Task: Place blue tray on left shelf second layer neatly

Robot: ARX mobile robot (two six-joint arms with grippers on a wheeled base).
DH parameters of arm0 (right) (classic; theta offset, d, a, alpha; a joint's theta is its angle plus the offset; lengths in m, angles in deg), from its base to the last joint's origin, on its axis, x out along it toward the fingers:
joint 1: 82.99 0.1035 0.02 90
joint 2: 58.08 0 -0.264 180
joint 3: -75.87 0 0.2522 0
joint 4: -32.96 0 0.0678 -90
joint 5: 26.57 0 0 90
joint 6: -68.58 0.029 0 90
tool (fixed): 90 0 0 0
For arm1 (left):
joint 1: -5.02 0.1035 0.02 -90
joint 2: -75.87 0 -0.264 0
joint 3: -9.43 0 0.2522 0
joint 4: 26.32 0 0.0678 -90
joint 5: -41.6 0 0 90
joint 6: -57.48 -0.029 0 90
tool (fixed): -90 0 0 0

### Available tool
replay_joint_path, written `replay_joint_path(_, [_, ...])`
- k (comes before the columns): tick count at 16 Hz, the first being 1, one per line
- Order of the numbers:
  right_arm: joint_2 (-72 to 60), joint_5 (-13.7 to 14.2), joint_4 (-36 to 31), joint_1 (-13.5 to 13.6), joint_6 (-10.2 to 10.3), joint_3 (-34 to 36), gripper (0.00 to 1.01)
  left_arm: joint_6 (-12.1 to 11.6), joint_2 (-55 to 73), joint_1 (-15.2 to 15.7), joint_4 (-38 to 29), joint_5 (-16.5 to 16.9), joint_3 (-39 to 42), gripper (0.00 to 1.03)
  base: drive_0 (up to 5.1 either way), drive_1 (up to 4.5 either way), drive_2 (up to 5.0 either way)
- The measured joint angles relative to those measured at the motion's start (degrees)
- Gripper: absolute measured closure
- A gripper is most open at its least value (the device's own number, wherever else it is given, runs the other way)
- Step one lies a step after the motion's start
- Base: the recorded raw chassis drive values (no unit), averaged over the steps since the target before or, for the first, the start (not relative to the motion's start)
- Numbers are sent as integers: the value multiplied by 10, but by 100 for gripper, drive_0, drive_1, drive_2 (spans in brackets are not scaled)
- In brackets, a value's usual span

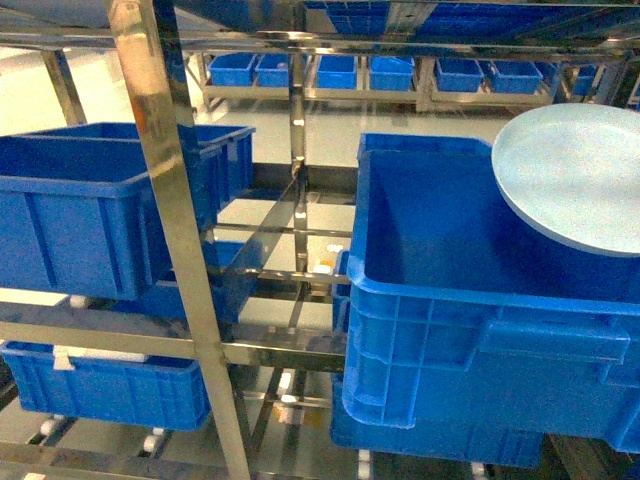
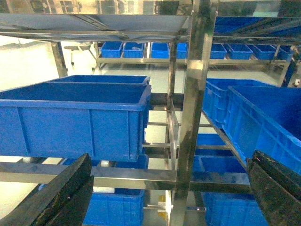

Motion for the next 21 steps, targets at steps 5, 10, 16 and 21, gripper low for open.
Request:
replay_joint_path(5, [-52, 4, 49, 15, 60, -57, 99, 0, 0, 0, 0, 0, 0, 5, 0, 0, 0])
replay_joint_path(10, [-81, 33, 59, 51, 107, -75, 99, 0, 0, 0, 0, 0, 0, 5, 0, 0, 0])
replay_joint_path(16, [-83, -18, -17, 60, 123, -74, 60, 0, 0, 0, 0, 0, 0, 5, 0, 0, 0])
replay_joint_path(21, [86, -29, 40, 60, 99, 28, 1, 0, 0, 0, 0, 0, 0, 5, 0, 0, 0])
